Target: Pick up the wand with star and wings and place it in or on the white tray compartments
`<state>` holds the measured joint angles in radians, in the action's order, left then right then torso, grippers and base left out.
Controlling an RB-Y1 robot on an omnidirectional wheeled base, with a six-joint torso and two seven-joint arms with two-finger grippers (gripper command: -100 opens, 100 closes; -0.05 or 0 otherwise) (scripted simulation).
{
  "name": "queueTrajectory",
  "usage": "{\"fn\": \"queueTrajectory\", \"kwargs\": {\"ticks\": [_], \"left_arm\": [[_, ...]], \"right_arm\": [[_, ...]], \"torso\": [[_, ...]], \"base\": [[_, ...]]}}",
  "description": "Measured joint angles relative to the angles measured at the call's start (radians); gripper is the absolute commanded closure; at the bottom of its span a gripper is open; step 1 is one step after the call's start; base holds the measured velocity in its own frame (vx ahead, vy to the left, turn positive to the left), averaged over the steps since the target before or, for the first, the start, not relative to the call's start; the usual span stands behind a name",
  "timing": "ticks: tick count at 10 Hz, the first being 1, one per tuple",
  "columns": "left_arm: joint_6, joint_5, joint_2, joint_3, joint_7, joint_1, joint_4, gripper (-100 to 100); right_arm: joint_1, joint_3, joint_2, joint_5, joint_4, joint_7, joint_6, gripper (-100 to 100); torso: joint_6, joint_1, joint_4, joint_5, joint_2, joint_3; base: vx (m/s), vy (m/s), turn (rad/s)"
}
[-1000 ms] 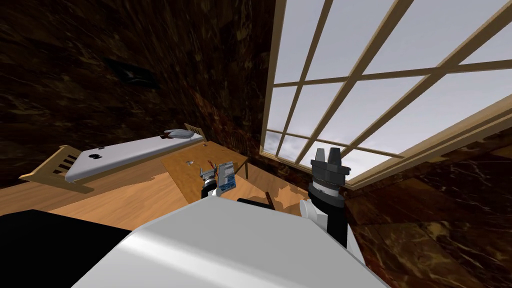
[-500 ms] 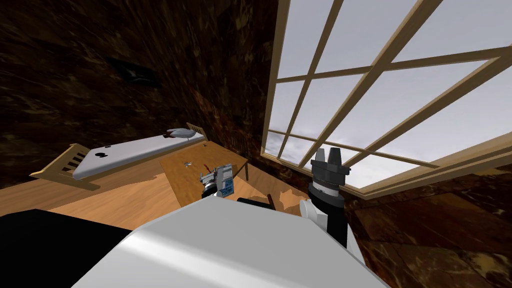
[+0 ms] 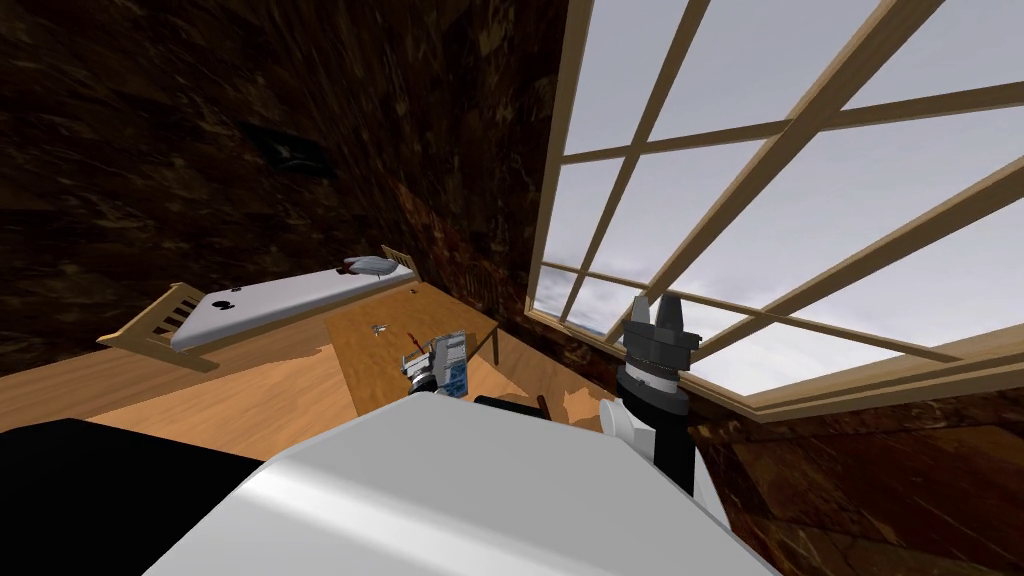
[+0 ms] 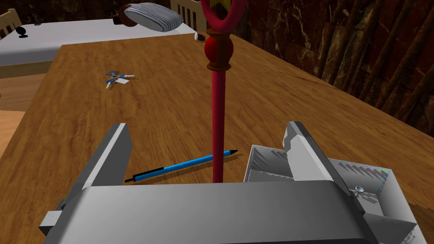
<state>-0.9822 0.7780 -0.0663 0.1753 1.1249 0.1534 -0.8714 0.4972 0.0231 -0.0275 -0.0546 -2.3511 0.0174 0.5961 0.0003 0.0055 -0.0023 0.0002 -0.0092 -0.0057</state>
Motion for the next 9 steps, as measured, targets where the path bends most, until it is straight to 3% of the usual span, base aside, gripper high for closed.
{"fn": "queueTrajectory", "kwargs": {"ticks": [1,2,3,4,5,9], "left_arm": [[-0.008,0.007,0.015,-0.001,0.005,-0.004,0.02,-100],[-0.01,0.007,0.017,-0.001,0.006,-0.005,0.022,0],[-0.009,0.007,0.017,-0.001,0.006,-0.005,0.022,-100],[0.008,0.01,0.015,0.005,-0.005,-0.01,0.001,-100],[0.013,0.01,0.014,0.006,-0.009,-0.011,-0.003,100],[0.012,0.01,0.015,0.006,-0.008,-0.012,-0.003,100]], "right_arm": [[0.0,0.0,0.0,0.0,0.0,0.0,0.0,0],[0.0,0.0,0.0,0.0,0.0,0.0,0.0,0],[0.0,0.0,0.0,0.0,0.0,0.0,0.0,0],[0.0,0.0,0.0,0.0,0.0,0.0,0.0,0],[0.0,0.0,0.0,0.0,0.0,0.0,0.0,0],[0.0,0.0,0.0,0.0,0.0,0.0,0.0,0]], "torso": [[0.0,0.001,0.0,0.0,0.0,0.0],[0.0,0.0,0.0,0.0,0.003,0.001],[0.0,-0.001,0.001,0.0,0.005,0.003],[0.0,0.001,0.001,0.0,0.005,0.003],[0.0,0.0,0.001,0.0,0.006,0.003],[0.0,-0.001,0.001,0.0,0.006,0.003]], "base": [[0.039,0.015,0.004],[0.008,0.002,-0.001],[0.004,0.026,0.065],[0.003,0.016,0.011],[0.0,0.0,0.0],[0.0,0.0,0.0]]}}
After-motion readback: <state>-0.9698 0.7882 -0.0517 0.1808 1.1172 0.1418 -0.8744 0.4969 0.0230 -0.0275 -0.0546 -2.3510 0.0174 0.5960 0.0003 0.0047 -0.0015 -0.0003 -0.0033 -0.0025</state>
